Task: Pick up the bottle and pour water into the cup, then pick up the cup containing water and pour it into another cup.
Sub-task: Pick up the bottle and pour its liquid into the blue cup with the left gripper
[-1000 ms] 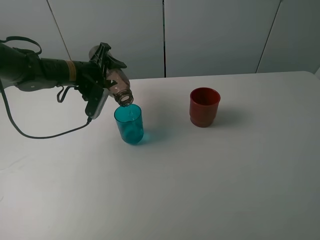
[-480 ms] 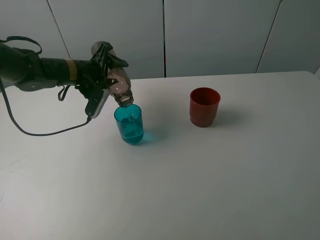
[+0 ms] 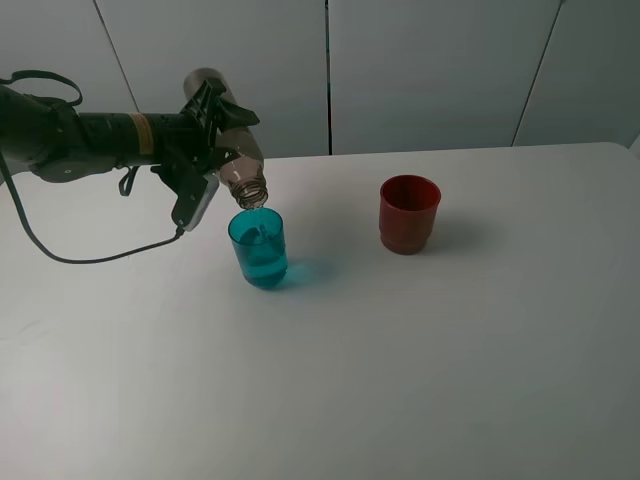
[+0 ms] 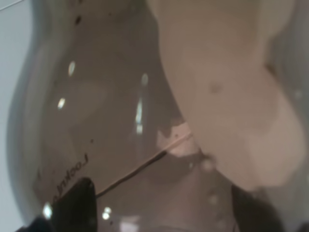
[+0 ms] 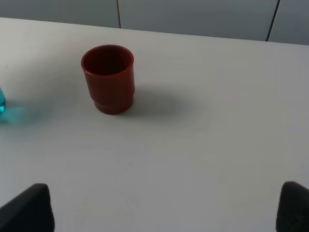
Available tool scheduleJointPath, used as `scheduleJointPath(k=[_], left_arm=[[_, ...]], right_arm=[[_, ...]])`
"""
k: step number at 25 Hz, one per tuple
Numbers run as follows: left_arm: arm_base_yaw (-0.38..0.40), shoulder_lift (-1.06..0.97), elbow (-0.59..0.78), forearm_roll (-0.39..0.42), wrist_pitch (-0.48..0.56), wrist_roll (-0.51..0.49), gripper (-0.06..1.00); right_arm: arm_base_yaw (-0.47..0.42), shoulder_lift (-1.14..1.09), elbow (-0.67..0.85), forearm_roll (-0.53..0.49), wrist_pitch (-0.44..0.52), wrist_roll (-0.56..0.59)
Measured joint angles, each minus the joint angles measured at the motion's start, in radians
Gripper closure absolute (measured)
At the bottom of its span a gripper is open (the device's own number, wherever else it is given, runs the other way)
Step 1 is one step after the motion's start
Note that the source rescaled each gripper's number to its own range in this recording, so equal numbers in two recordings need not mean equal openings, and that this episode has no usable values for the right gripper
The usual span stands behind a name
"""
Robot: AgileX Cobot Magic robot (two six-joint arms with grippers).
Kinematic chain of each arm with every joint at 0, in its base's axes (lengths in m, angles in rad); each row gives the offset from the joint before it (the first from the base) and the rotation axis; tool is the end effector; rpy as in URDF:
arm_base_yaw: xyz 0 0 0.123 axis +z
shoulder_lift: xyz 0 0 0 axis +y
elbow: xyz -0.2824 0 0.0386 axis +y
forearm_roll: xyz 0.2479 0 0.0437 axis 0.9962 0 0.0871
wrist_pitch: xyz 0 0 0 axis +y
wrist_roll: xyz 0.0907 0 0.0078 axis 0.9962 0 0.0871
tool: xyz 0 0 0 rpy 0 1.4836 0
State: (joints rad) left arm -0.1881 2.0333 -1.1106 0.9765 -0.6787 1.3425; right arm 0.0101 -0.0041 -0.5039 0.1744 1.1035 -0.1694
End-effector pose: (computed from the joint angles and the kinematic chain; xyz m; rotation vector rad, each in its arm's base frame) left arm 0.4001 -0.1243 0.1561 1.9655 0.3901 0.7932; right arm -0.0086 0.0140 0.2758 -0.1987 2.0586 0.1119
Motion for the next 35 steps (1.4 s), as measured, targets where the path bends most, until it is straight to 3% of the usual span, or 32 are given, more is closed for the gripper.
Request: scheduleJointPath(k=[35], left_arm=[[0.000, 0.000, 0.000, 0.020, -0.100, 0.181, 0.92]], right_arm=[[0.000, 0.000, 0.000, 0.000, 0.000, 0.000]])
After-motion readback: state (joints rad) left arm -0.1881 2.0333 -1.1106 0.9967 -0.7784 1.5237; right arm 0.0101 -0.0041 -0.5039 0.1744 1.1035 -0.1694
